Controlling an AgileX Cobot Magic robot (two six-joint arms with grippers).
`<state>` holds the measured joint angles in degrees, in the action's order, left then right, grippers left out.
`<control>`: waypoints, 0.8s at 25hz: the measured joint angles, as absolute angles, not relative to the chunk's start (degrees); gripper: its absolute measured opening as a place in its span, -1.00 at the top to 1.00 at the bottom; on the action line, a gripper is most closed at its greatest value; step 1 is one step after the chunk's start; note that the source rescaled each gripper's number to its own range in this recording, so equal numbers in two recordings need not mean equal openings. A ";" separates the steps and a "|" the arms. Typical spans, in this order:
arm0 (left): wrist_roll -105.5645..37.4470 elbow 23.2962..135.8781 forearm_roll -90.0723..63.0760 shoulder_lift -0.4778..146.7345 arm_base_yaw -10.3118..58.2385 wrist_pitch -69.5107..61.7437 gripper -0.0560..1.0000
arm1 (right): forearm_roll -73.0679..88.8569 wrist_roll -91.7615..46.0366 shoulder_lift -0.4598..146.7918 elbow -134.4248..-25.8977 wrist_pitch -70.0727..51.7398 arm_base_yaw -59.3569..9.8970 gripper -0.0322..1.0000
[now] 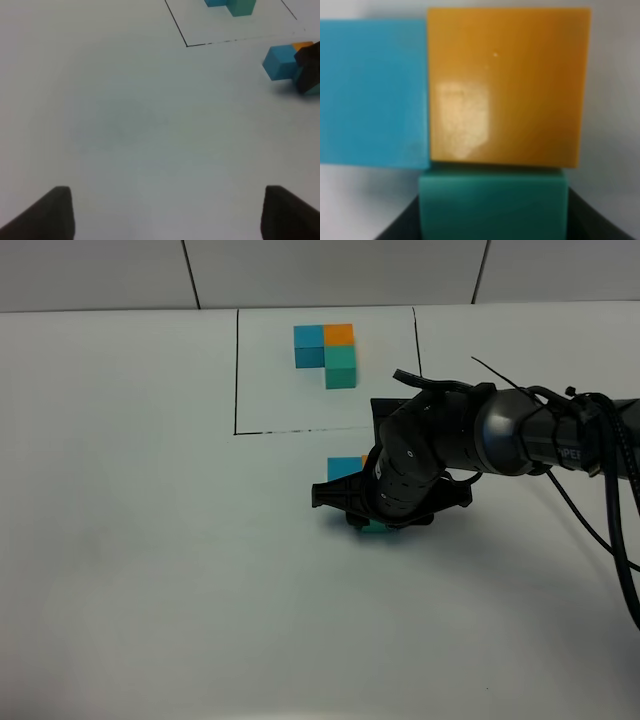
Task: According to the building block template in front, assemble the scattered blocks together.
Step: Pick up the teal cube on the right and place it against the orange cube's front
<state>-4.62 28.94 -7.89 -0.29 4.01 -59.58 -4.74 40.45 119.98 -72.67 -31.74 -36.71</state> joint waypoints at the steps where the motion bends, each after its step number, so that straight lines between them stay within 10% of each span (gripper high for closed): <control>1: -4.62 28.94 -7.89 -0.29 4.01 -59.58 -0.41 | -4.74 40.45 120.00 -72.67 -31.74 -36.71 0.92; 20: -4.62 28.94 -7.89 -0.29 4.01 -59.58 -0.41 | -4.80 40.67 120.17 -72.67 -31.81 -36.71 0.92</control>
